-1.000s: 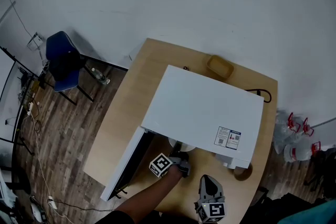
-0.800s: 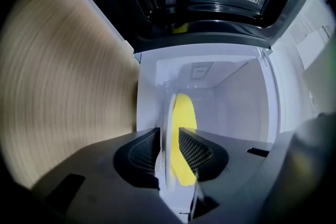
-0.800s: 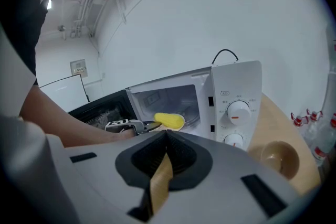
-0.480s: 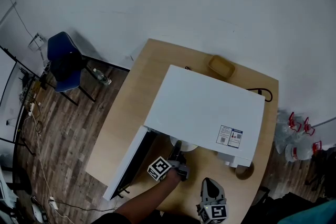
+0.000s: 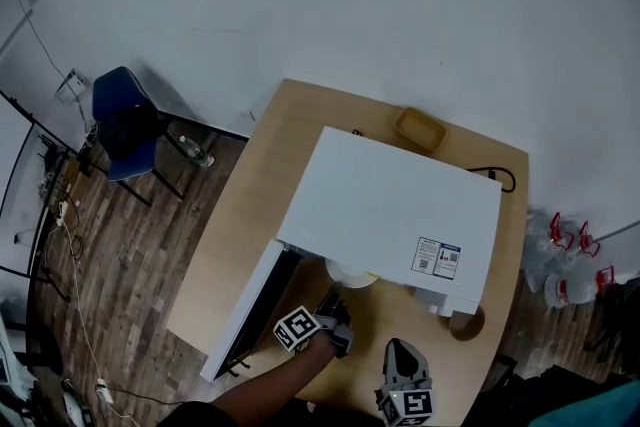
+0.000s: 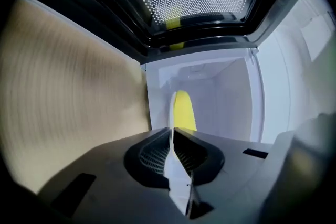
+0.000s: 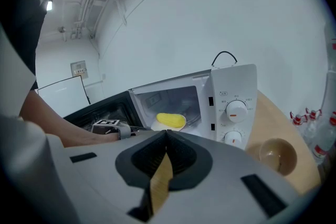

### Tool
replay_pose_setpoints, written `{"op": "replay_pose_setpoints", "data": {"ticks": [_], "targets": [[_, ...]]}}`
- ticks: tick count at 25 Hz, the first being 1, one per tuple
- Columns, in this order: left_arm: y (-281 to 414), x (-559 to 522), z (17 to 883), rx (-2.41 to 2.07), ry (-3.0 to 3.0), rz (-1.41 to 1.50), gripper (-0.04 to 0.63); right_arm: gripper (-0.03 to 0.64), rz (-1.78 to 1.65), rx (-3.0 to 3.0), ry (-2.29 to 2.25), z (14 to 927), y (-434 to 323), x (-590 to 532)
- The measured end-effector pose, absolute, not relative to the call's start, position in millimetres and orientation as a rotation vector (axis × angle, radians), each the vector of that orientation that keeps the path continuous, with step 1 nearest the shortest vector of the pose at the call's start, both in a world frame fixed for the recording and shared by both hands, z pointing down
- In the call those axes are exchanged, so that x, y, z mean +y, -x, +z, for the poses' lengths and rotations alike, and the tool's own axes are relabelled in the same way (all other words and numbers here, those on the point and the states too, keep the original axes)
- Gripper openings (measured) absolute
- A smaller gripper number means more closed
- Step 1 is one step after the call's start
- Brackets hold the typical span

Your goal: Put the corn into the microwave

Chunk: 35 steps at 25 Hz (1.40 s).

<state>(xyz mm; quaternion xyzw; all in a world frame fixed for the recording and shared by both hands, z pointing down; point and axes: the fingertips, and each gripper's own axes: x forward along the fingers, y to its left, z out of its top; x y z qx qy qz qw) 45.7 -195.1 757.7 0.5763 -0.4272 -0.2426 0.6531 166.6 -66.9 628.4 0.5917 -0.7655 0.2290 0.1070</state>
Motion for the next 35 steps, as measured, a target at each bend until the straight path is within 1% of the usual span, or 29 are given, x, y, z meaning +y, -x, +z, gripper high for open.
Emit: {"op": "replay_pose_setpoints", "data": {"ticks": [1, 5, 14, 35], "targets": [[-47.5, -194.5, 758.8, -0.970, -1.293, -0.535, 0.026, 0.058, 0.674, -2.254, -1.743, 628.3, -166.8, -66.4], [-53.5, -197.5, 760.4, -0.964, -1.248, -0.525, 0.023, 0.058, 0.679, -2.246, -1.740, 631.7, -169.2, -64.2], [-66.4, -222.6, 761.6, -0.944, -1.251, -0.546, 0.023, 0.058, 0.762, -2.221, -1.754, 635.2, -174.1, -63.6], [-83.1, -259.1, 758.5, -0.968, -1.279, -0.479, 0.023, 0.058, 0.782, -2.186, -1.767, 645.4, -186.2, -68.0]]}}
